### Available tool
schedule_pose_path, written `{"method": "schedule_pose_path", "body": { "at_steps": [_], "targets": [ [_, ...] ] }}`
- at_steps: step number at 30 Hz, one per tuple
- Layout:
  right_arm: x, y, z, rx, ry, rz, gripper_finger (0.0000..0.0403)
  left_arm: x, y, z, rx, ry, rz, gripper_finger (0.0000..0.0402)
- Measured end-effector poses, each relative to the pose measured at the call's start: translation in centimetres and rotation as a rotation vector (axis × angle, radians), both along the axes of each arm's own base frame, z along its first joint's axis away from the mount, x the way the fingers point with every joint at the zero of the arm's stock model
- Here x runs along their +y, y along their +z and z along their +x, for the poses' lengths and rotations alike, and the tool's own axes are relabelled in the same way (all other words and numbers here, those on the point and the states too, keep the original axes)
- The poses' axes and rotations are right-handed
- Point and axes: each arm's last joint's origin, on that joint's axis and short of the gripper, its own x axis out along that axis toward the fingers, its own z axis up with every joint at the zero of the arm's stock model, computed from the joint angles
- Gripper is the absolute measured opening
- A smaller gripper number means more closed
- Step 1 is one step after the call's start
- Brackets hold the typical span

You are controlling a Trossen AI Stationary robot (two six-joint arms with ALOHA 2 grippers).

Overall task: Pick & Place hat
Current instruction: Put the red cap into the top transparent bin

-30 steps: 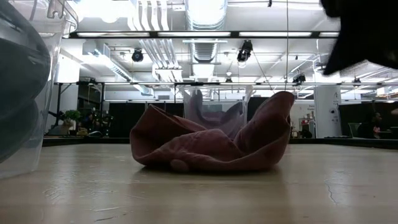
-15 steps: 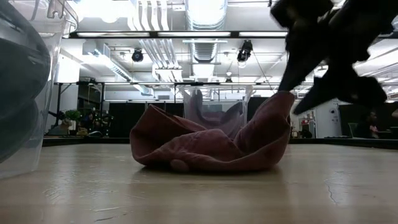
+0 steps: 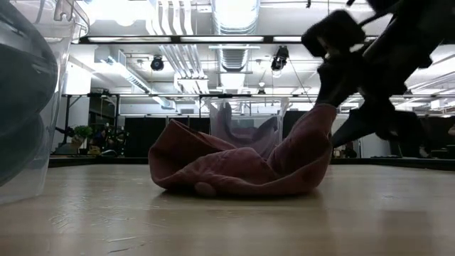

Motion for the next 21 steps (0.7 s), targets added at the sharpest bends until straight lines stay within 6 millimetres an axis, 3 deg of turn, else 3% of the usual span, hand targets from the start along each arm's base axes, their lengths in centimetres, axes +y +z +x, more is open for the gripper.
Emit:
{"method": "schedule_pose_path", "body": {
  "at_steps": [7,13,21],
  "targets": [
    [-0.4,-1.4,0.1,0.038,0.034,-0.003,0.0114,0.0,-0.1,0.0,0.007,0.001,-0.002,0.0000],
    [-0.3,-1.2,0.4,0.030,0.106,-0.073,0.0020,0.0,-0.2,0.0,0.013,0.004,-0.009,0.0000],
    [-0.4,0.0,0.4,0.162,0.236,-0.228,0.0013,0.0,-1.1,-0.5,0.118,0.038,-0.077,0.0000]
  ]
}}
